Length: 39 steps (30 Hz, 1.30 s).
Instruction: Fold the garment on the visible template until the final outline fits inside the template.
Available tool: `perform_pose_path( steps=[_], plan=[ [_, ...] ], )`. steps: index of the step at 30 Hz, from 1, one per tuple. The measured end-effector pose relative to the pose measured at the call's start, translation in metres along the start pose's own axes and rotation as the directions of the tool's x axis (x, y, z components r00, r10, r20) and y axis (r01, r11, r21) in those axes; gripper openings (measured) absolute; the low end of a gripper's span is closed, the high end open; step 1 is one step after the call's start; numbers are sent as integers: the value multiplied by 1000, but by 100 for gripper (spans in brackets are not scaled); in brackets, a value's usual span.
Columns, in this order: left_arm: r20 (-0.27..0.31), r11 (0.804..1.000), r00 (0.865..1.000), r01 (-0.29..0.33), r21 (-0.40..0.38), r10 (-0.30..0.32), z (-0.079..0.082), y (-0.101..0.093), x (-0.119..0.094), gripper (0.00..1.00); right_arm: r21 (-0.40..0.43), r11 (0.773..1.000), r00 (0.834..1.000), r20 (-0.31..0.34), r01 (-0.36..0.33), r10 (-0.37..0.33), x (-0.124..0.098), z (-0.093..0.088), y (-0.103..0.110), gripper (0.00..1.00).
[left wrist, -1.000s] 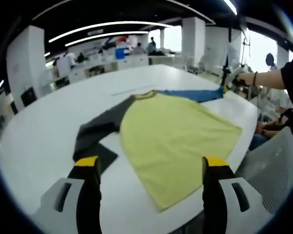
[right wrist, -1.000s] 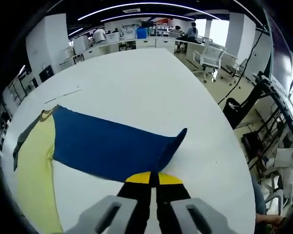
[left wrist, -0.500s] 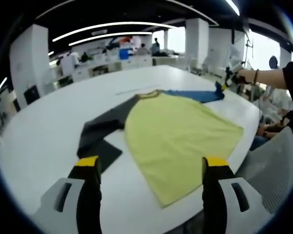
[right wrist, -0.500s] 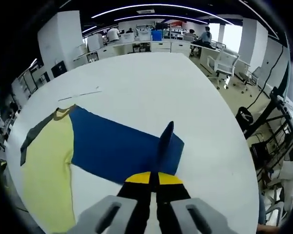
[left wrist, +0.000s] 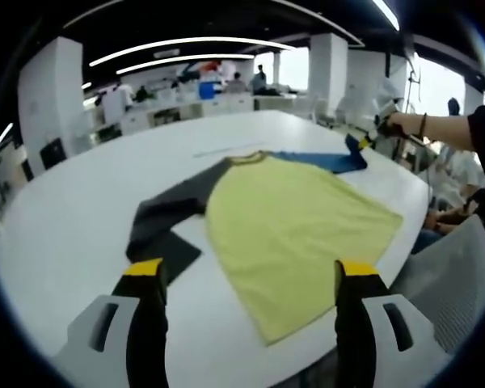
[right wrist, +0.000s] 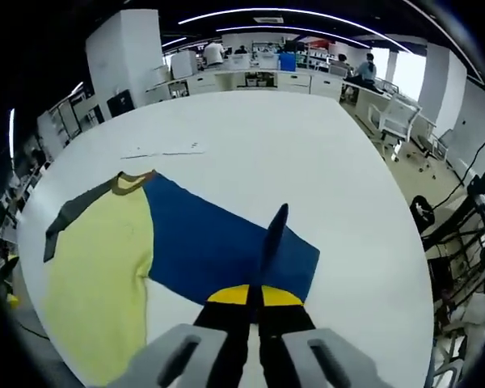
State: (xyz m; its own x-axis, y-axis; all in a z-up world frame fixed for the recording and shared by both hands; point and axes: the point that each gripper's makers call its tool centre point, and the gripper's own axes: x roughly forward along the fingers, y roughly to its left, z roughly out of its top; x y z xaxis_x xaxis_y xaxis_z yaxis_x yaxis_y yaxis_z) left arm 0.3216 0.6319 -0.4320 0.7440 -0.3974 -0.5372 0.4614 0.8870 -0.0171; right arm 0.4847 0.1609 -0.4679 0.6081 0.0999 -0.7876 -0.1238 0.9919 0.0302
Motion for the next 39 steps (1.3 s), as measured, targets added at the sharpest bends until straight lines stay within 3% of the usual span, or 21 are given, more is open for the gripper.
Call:
perform_pose_path(
  steps=[14,39],
  plan=[
    [-6,1000,1000,-3,-12,3,-1,1,0,85,-88,995,999,0,-54,54,0,13,38,0],
    [-13,997,998,67,44,-66,8,-9,3,92,-183,969,985,28,-163,171,1,45,109,0]
  ],
)
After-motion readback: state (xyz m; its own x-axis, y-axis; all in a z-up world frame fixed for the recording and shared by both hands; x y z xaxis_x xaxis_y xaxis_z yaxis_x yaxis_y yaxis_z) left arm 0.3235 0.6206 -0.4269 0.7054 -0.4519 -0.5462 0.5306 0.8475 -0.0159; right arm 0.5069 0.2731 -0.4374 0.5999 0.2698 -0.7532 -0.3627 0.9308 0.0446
